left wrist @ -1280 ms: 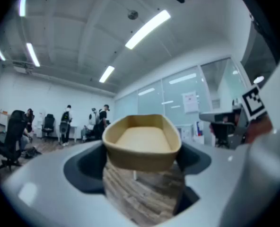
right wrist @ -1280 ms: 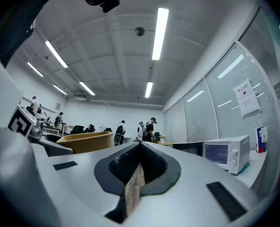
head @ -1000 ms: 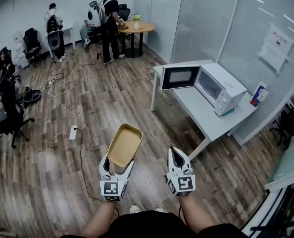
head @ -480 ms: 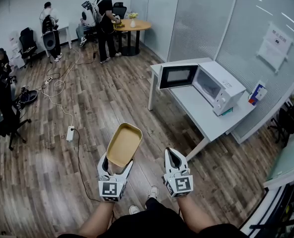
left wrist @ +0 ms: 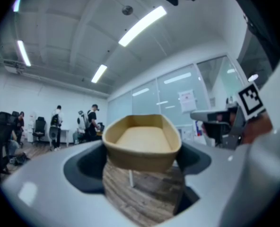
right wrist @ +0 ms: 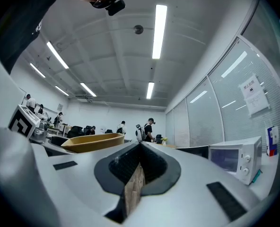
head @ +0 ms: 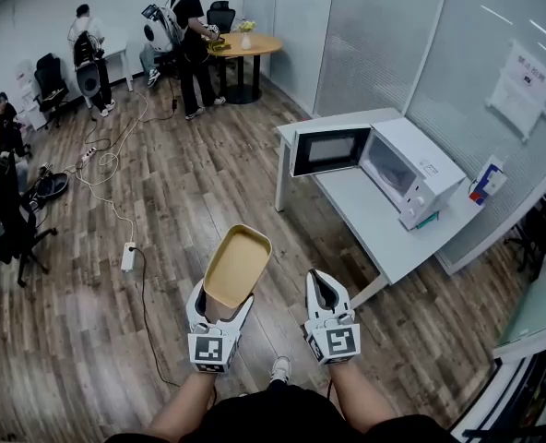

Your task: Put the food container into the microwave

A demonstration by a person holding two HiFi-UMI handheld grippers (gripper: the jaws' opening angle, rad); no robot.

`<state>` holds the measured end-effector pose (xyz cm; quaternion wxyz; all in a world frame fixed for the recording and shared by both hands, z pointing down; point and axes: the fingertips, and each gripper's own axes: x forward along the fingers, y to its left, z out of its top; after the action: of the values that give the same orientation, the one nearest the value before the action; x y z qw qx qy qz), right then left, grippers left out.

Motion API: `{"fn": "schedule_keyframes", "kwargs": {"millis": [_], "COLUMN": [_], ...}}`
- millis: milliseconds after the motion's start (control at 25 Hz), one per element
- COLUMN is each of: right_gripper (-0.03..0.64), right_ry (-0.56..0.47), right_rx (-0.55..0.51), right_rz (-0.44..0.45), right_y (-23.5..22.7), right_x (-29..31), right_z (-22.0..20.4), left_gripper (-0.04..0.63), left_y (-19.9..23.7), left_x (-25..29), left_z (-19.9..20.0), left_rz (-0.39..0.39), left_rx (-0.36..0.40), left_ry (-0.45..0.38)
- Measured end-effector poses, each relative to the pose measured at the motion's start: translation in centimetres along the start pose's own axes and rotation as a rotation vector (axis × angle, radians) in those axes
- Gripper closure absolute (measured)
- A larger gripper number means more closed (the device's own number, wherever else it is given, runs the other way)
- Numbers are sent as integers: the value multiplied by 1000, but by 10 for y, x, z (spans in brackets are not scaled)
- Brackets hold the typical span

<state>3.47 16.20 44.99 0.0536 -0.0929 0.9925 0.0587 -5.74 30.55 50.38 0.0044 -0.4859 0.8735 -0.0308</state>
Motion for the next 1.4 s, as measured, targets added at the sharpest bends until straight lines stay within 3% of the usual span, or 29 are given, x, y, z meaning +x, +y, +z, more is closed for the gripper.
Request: {"fn": "schedule_keyframes", "kwargs": {"millis": [440, 720, 1400], "right_gripper": [611, 611, 611], "right_ry": [5, 4, 47], "right_rx": [17, 49, 12], "right_rz": [-45, -80, -207], "right_y": [-99, -132, -209], "right_x": [34, 35, 114], "right_z": [-32, -41, -57], "left_gripper": [138, 138, 138], "left_y": [-35, -47, -41], "left_x": [97, 134, 273], "left_z": [0, -4, -1], "left_rz": [-37, -33, -186], "left_rx": [42, 27, 19], "left_ry": [56, 81, 42]}}
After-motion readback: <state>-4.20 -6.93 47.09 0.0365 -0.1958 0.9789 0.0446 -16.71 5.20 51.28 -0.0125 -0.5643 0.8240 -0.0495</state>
